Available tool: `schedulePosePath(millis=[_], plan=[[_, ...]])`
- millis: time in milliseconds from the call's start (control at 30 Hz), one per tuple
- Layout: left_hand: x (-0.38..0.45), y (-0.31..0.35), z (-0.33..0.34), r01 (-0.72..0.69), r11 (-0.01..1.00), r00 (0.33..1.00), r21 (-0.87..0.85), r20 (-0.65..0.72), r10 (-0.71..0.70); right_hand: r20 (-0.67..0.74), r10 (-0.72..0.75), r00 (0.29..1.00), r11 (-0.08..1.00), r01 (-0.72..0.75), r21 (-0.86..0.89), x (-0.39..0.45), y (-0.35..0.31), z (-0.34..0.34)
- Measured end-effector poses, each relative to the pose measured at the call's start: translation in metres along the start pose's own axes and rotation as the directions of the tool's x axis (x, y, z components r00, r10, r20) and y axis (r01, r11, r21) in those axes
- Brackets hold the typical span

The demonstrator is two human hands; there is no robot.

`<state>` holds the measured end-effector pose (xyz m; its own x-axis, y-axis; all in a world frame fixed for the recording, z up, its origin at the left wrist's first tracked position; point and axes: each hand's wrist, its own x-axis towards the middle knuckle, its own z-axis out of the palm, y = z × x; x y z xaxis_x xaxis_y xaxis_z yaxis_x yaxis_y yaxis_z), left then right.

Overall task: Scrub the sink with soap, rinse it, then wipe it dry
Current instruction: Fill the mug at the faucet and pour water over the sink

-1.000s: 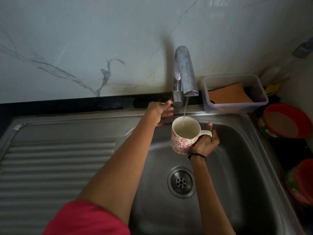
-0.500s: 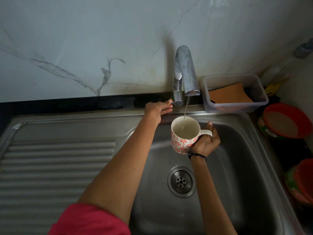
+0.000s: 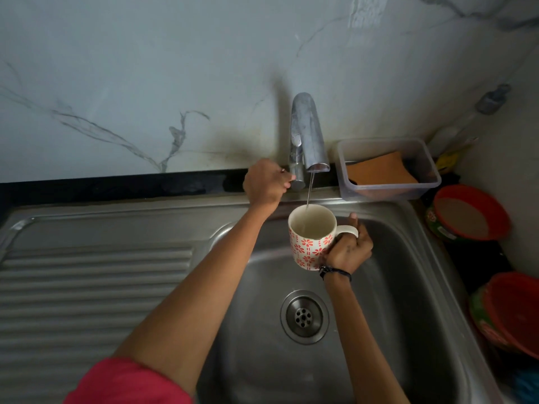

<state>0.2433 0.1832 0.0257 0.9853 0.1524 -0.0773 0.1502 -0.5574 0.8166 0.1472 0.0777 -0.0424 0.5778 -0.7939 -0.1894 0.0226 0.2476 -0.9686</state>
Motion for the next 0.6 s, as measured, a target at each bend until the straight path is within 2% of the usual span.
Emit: schedulePosePath(millis=[67,100,233,333,400,467,533,600], plan=[[-0.005,0.012,0.001,-0.188,0.964,0.982,0.186,0.004,0.191,-0.008,-0.011,1.0,0.997,0.01,-0.072,-0.004,-0.002,-0.006],[-0.007,0.017,0.001,-0.24,0.944,0.97,0.227,0.02,0.241,-0.014,-0.014,1.0,0.994,0.013,-0.108,-0.008,-0.002,-0.01],[-0.013,0.014,0.001,-0.279,0.951,0.96,0.136,0.047,0.275,0.031,0.05,0.998,0.946,-0.037,-0.322,-0.014,0.008,-0.038],[-0.028,-0.009,-0.001,-0.295,0.953,0.949,0.074,0.136,0.284,0.161,0.088,0.983,0.833,0.016,-0.553,-0.014,0.007,-0.066],[-0.048,-0.036,-0.002,-0.295,0.955,0.928,0.039,0.252,0.276,0.277,0.107,0.955,0.637,0.148,-0.757,-0.007,-0.001,-0.08],[-0.077,-0.069,-0.006,-0.257,0.96,0.883,0.112,0.431,0.186,0.361,0.192,0.913,0.338,0.284,-0.897,0.005,-0.011,-0.083],[-0.106,-0.101,-0.01,-0.261,0.942,0.806,0.212,0.585,0.091,0.407,0.275,0.871,0.106,0.393,-0.914,0.015,-0.019,-0.075],[-0.133,-0.127,-0.015,-0.282,0.915,0.693,0.29,0.72,-0.014,0.501,0.289,0.816,-0.068,0.539,-0.839,0.012,-0.022,-0.062]])
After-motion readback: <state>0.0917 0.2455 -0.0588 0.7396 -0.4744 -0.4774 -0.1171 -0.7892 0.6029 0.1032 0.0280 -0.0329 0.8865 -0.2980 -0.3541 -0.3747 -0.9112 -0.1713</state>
